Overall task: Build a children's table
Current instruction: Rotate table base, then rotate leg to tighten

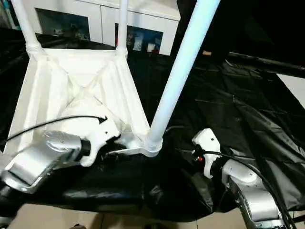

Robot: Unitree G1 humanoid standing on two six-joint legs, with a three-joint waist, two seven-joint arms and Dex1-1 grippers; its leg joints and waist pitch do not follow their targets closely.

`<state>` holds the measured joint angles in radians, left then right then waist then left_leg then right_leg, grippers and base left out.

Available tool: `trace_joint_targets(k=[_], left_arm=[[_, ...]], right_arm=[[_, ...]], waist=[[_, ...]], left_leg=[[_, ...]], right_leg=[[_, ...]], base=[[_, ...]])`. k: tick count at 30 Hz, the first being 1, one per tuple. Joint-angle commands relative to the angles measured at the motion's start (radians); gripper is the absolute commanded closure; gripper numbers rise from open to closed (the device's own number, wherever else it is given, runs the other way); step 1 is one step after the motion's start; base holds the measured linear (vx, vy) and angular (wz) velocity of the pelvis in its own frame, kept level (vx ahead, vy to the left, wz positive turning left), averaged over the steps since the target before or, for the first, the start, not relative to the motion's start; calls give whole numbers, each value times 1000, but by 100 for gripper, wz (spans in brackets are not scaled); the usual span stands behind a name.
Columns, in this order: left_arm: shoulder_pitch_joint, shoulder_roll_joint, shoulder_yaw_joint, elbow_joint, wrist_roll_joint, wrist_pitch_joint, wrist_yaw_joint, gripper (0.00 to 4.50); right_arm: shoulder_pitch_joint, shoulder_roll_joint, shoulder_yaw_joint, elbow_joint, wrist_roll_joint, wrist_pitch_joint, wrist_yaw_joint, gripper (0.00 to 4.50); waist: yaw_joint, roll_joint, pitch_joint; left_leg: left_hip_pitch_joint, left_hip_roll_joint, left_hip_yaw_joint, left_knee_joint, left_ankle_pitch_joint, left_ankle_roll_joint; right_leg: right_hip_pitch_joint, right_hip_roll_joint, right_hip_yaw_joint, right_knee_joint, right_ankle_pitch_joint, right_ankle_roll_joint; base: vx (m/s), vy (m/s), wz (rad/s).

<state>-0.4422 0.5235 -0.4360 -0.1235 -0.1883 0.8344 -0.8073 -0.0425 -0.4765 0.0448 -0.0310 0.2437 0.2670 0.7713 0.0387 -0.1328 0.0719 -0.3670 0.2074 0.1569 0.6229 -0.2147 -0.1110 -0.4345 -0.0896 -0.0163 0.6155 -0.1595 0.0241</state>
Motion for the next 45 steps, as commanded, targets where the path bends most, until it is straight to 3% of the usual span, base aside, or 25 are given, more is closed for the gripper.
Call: trace_joint_targets(k=[1,8,15,16,21,23,25,31,35,36,42,45], left_arm=[[-7,-12,-6,36,22,-15,17,332],[-24,-15,-11,66,14,-29,-24,389],[-52,26,-92,105,45,-68,-111,444],[-54,30,-102,109,51,-73,-118,444],[-66,42,-136,135,79,-129,-162,444],[-67,78,-182,134,97,-226,-251,444],[-68,77,-181,134,97,-258,-264,444],[-80,64,-164,127,89,-275,-276,444],[-77,65,-162,136,94,-296,-290,444],[-76,64,-160,138,94,-302,-296,444],[-70,62,-155,148,104,-316,-309,444],[-69,61,-152,153,106,-319,-311,444]], right_arm=[[0,-10,-8,-9,2,2,0,76],[6,-19,-9,-8,7,1,19,76],[-10,-28,0,16,3,-16,39,76],[-16,-27,1,18,6,-21,45,76],[-34,-27,11,30,29,-42,107,76],[-36,-47,40,39,29,-66,175,76],[-40,-51,51,48,27,-71,196,76],[-106,-19,110,165,-70,-167,170,76],[-133,4,117,197,-76,-190,162,76],[-138,9,118,205,-73,-195,165,76],[-174,37,133,259,-67,-239,196,76],[-183,51,136,272,-54,-257,214,76]], waist=[[4,15,-65],[6,13,-67],[8,15,-74],[7,18,-76],[8,14,-80],[9,15,-80],[8,14,-80],[18,13,-77],[21,12,-78],[20,12,-78],[17,11,-75],[17,10,-76]], left_leg=[[-4,5,13,-88,-161,22],[-4,5,11,-89,-182,18],[-4,6,12,-86,-126,25],[-3,6,12,-85,-115,25],[-2,5,14,-82,-108,38],[-2,6,13,-83,-119,41],[-1,8,13,-85,-139,39],[3,9,16,-88,-187,11],[4,8,16,-87,-178,7],[-1,7,15,-89,-173,7],[-1,9,13,-91,-211,3],[-1,9,13,-91,-205,5]], right_leg=[[55,-16,13,-65,-276,-154],[53,-18,13,-70,-333,-135],[59,-18,13,-59,-240,-158],[59,-18,13,-54,-211,-169],[62,-18,13,-54,-185,-184],[61,-18,12,-55,-198,-183],[59,-19,12,-56,-214,-179],[51,-21,12,-62,-288,-168],[51,-20,13,-61,-269,-163],[55,-19,12,-58,-262,-164],[51,-22,12,-65,-328,-151],[51,-21,12,-63,-316,-155]], base=[[0,0,0],[0,0,0],[0,0,0],[0,0,0],[0,0,0],[0,0,0],[0,0,0],[0,0,0],[0,0,0],[0,0,0],[0,0,0],[0,0,0]])
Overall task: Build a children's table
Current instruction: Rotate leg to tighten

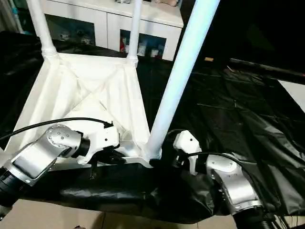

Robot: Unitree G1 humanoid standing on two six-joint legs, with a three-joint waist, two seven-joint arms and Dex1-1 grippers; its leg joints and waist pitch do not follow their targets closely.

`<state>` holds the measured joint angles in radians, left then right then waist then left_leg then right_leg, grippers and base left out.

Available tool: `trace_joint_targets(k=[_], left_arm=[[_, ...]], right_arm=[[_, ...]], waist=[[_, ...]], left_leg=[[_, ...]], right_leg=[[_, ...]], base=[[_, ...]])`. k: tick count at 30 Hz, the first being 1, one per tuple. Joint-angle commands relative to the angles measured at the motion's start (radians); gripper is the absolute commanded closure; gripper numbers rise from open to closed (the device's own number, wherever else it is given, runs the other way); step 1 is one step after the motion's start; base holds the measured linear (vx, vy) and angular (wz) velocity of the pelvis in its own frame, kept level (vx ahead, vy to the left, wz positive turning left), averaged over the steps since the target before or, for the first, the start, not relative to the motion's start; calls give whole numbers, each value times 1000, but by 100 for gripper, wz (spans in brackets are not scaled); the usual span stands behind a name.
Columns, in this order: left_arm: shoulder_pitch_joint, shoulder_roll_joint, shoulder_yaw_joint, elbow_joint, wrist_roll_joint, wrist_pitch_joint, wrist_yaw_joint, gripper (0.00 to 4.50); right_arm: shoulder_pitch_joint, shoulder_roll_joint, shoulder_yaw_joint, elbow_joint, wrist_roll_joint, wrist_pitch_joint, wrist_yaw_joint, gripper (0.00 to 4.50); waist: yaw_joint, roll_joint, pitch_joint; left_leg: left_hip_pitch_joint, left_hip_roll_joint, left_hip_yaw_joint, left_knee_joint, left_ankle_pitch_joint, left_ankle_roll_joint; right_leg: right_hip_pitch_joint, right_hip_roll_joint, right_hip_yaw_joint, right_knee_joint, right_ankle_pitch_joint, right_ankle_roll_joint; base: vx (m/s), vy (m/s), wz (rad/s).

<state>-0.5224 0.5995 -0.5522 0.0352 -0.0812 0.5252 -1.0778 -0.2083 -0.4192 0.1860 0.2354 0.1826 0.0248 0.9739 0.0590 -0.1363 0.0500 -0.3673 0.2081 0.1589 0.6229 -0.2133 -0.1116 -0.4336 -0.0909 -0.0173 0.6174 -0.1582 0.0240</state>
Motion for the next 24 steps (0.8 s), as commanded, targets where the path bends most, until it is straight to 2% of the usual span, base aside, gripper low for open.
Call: trace_joint_targets(k=[1,3,6,7,10,15,23,24], left_arm=[[11,-16,-35,-5,0,-11,-41,444],[11,-16,-34,-3,1,-13,-42,444],[10,-18,-31,2,4,-17,-44,444],[9,-20,-30,7,7,-21,-47,444],[8,-21,-29,13,11,-26,-50,444],[6,-25,-29,21,16,-31,-53,450],[10,-28,-24,28,21,-33,-62,450],[12,-27,-22,30,22,-32,-63,450]], right_arm=[[-17,-4,-4,2,13,-9,18,76],[-18,-1,-4,2,17,-6,23,76],[-24,2,-2,15,17,-11,28,76],[-30,6,0,39,13,-24,30,76],[-35,15,-5,56,19,-25,37,76],[-36,21,-3,64,27,-18,52,122],[-37,29,-6,80,32,-21,61,168],[-38,31,-6,82,33,-21,62,171]], waist=[[-2,13,-56],[0,15,-57],[0,15,-58],[0,18,-58],[0,18,-56],[0,19,-54],[0,17,-52],[-1,15,-49]], left_leg=[[0,8,11,-90,-195,8],[0,8,12,-90,-166,12],[0,7,14,-88,-146,16],[1,7,14,-88,-150,17],[0,8,14,-91,-173,14],[0,9,11,-93,-213,5],[-1,9,11,-95,-213,7],[-1,9,12,-96,-215,7]], right_leg=[[51,-19,13,-63,-294,-162],[53,-18,12,-57,-242,-174],[55,-17,12,-54,-210,-185],[54,-17,12,-54,-211,-187],[54,-18,12,-58,-239,-186],[52,-20,12,-64,-295,-169],[50,-20,12,-64,-296,-169],[49,-20,13,-66,-301,-167]], base=[[0,0,0],[0,0,0],[0,0,0],[0,0,0],[0,0,0],[0,0,0],[0,0,0],[0,0,0]])
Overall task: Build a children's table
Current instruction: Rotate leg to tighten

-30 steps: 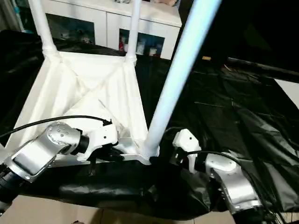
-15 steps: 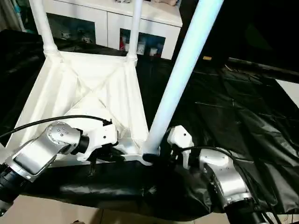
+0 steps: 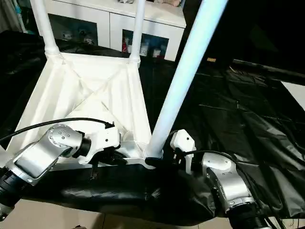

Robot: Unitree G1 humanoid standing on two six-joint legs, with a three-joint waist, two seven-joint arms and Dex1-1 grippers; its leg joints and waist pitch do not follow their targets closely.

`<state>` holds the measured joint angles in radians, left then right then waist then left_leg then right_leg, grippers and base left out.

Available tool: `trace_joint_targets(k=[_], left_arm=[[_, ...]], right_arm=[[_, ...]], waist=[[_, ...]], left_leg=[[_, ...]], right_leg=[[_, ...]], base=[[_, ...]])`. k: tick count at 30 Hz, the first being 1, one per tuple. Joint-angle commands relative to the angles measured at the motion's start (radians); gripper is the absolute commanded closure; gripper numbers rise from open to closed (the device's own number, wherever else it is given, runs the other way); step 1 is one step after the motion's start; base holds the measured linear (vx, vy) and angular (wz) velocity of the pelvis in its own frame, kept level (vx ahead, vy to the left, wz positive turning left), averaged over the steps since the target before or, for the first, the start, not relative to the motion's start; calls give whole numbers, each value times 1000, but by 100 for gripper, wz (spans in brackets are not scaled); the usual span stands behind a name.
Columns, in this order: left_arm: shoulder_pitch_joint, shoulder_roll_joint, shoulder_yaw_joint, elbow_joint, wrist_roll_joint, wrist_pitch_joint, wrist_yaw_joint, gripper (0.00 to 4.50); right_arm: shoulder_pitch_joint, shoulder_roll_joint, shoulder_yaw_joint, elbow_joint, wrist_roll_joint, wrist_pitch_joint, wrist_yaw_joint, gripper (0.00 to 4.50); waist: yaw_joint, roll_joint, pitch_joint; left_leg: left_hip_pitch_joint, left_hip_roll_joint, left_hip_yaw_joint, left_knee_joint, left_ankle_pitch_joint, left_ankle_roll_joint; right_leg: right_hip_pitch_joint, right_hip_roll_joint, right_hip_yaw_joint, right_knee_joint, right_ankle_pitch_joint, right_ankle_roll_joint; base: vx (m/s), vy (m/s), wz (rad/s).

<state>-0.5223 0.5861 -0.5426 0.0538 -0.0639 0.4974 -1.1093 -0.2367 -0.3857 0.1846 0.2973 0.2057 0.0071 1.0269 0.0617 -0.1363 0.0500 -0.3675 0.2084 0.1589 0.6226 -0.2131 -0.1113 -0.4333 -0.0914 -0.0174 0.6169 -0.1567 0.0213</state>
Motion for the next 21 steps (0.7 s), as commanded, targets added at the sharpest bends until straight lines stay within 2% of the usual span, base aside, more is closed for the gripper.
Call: trace_joint_targets(k=[1,6,8,10,12,13,14,17,18,19,21], left_arm=[[15,-14,-29,15,4,-1,-31,450],[22,-35,1,34,-10,22,-4,450],[12,-82,42,84,-13,37,65,450],[-18,-148,85,164,-5,60,164,450],[-32,-172,97,193,-2,70,195,450],[-66,-232,125,255,2,96,271,450],[-85,-265,135,289,6,103,310,450],[-99,-289,142,314,13,105,337,450],[-117,-320,144,350,30,99,376,450],[-126,-335,145,369,40,95,393,450],[-138,-356,133,399,63,85,415,450]], right_arm=[[-9,0,-5,22,10,-3,9,176],[-6,34,-31,41,24,6,-35,179],[-14,88,-72,82,37,7,-125,179],[-30,148,-105,143,28,-3,-244,179],[-41,167,-107,171,14,-9,-284,180],[-78,213,-115,242,-12,-18,-385,180],[-108,242,-123,286,-27,-20,-454,180],[-134,265,-131,323,-39,-23,-512,180],[-172,297,-142,372,-48,-20,-586,180],[-192,315,-151,397,-51,-16,-626,180],[-227,348,-164,437,-48,-9,-676,180]], waist=[[-3,15,-47],[-7,14,-44],[-10,12,-39],[-15,14,-36],[-22,10,-37],[-31,14,-35],[-35,14,-34],[-43,12,-34],[-44,15,-32],[-49,13,-32],[-52,17,-38]], left_leg=[[-1,8,11,-96,-228,7],[-2,8,10,-99,-255,4],[-2,7,10,-101,-278,0],[1,5,6,-100,-333,-18],[-2,1,-1,-102,-355,-26],[-2,1,-2,-102,-359,-26],[-3,0,-3,-102,-362,-27],[-7,-3,-7,-103,-368,-19],[-6,-3,-7,-103,-376,-16],[-2,-5,-7,-101,-392,-13],[0,-3,-10,-102,-385,-18]], right_leg=[[47,-19,13,-68,-324,-159],[44,-21,14,-72,-363,-153],[40,-20,14,-79,-411,-138],[31,-23,11,-91,-517,-110],[32,-23,5,-98,-588,-78],[27,-25,6,-100,-589,-75],[27,-23,4,-102,-593,-71],[32,-24,0,-110,-619,-46],[28,-24,-1,-112,-624,-45],[23,-21,-5,-118,-649,-39],[26,-26,-5,-116,-626,-49]], base=[[0,0,0],[0,0,0],[0,0,0],[0,0,0],[0,0,0],[0,0,0],[0,0,0],[0,0,0],[0,0,0],[0,0,0],[0,0,0]])
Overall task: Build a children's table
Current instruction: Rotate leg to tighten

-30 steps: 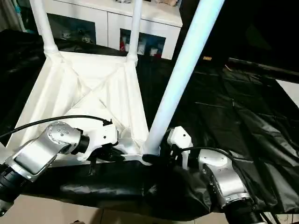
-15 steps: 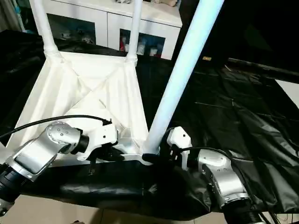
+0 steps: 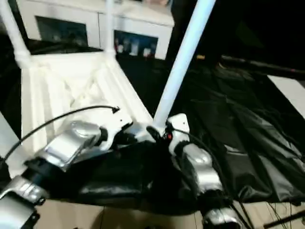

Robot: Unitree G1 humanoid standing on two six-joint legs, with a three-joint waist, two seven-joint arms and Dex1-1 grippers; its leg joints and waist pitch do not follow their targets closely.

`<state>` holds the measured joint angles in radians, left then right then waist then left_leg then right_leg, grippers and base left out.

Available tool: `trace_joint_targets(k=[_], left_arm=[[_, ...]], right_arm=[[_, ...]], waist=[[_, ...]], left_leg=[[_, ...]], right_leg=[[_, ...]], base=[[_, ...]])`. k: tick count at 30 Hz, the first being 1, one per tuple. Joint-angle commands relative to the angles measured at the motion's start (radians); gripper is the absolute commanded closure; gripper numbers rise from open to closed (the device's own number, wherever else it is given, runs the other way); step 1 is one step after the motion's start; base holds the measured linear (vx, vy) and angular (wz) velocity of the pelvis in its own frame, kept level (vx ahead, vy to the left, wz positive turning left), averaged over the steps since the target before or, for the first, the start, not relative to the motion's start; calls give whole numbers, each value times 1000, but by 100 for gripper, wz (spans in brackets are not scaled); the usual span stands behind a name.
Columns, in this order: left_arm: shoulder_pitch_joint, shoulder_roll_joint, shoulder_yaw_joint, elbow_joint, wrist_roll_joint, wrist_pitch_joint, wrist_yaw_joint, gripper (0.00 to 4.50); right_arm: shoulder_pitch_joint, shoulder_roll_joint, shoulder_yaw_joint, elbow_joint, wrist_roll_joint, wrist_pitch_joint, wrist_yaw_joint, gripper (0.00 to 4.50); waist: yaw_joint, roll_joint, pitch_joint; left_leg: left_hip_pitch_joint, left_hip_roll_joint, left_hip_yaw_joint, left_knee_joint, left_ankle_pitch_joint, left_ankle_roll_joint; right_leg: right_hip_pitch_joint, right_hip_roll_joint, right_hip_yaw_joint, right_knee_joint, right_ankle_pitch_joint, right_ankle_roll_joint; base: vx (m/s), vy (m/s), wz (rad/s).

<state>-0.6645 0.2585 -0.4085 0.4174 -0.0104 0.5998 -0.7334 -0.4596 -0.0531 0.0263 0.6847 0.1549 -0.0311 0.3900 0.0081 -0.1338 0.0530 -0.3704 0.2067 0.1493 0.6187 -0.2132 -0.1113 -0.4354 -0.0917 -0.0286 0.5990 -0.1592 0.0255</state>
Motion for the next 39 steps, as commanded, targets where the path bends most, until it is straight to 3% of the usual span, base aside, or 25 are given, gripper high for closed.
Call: trace_joint_targets(k=[1,3,4,7,9,12,14,16,19,20,21,22,23,26,28,30,32,34,39], left_arm=[[-1,-32,-12,49,23,-26,43,450],[-8,-34,-31,65,42,-36,46,450],[-13,-35,-44,78,54,-36,43,450],[-13,-21,-61,80,68,-35,23,450],[-12,-16,-61,82,74,-42,15,450],[-10,-1,-64,80,76,-61,-12,450],[-9,3,-66,79,78,-66,-21,450],[3,26,-74,52,76,-97,-69,450],[38,88,-93,-27,51,-160,-193,450],[42,95,-95,-35,48,-163,-207,450],[51,110,-98,-55,38,-172,-238,450],[82,160,-117,-117,9,-261,-348,450],[88,169,-119,-130,1,-272,-369,450],[111,212,-122,-196,-29,-245,-434,450],[117,230,-121,-214,-26,-250,-446,450],[122,238,-119,-225,-29,-250,-457,450],[131,252,-115,-244,-36,-248,-477,450],[143,265,-108,-253,-31,-261,-493,450],[147,264,-99,-251,-23,-263,-484,450]], right_arm=[[-17,26,-7,65,-2,29,-49,180],[-31,37,3,81,-16,23,-52,180],[-42,46,13,94,-24,9,-38,180],[-32,49,21,63,11,6,73,180],[-26,45,17,47,25,10,102,110],[-7,14,25,-11,45,29,164,109],[-2,5,27,-26,48,34,180,74],[26,-55,51,-99,52,59,270,65],[100,-191,96,-255,90,103,490,65],[105,-199,98,-266,94,106,504,65],[116,-218,101,-289,105,113,537,65],[135,-262,106,-335,133,143,606,65],[137,-269,108,-340,134,145,615,65],[145,-306,119,-376,144,172,664,65],[146,-320,124,-391,137,182,678,65],[145,-322,125,-391,132,184,678,65],[142,-328,134,-388,117,179,682,65],[141,-335,158,-380,83,159,688,65],[136,-330,171,-364,59,140,676,65]], waist=[[-2,19,-42],[-3,17,-39],[-2,17,-36],[-1,17,-40],[1,17,-41],[7,15,-43],[9,11,-44],[17,10,-45],[31,8,-46],[35,8,-45],[36,7,-46],[37,8,-49],[37,8,-50],[39,21,-50],[49,19,-52],[51,18,-52],[50,18,-52],[48,12,-51],[51,10,-49]], left_leg=[[0,3,-2,-103,-374,-17],[-5,5,-1,-108,-371,-13],[-2,5,0,-108,-391,-12],[-2,6,0,-108,-392,-8],[-3,8,1,-109,-375,-4],[-4,10,7,-110,-326,10],[-5,10,8,-110,-305,8],[-1,10,10,-109,-285,13],[-6,13,14,-109,-233,41],[-3,16,16,-107,-238,51],[-6,16,15,-109,-227,52],[-10,16,13,-111,-196,52],[-10,16,13,-111,-185,54],[6,22,25,-110,-161,44],[14,24,34,-106,-122,38],[14,24,37,-106,-108,38],[8,21,37,-107,-105,23],[10,21,39,-106,-129,19],[10,21,39,-106,-151,15]], right_leg=[[34,-26,4,-94,-557,-74],[38,-27,-1,-92,-504,-93],[33,-28,0,-95,-518,-93],[37,-31,1,-94,-524,-97],[39,-32,3,-92,-502,-104],[43,-30,8,-85,-426,-130],[45,-32,8,-84,-440,-128],[48,-30,8,-87,-436,-122],[53,-32,12,-84,-404,-124],[49,-33,13,-84,-402,-129],[54,-33,12,-81,-391,-132],[58,-33,11,-76,-358,-143],[59,-32,11,-75,-344,-147],[49,-23,10,-62,-238,-207],[49,-19,9,-49,-148,-230],[53,-19,8,-45,-116,-238],[59,-20,8,-41,-117,-230],[56,-21,10,-45,-141,-221],[56,-26,13,-50,-196,-200]], base=[[0,0,0],[0,0,0],[0,0,0],[0,0,0],[0,0,0],[0,0,0],[0,0,0],[0,0,0],[0,0,0],[0,0,0],[0,0,0],[0,0,0],[0,0,0],[0,0,0],[26,11,2],[26,11,2],[0,0,0],[0,0,0],[0,0,0]])
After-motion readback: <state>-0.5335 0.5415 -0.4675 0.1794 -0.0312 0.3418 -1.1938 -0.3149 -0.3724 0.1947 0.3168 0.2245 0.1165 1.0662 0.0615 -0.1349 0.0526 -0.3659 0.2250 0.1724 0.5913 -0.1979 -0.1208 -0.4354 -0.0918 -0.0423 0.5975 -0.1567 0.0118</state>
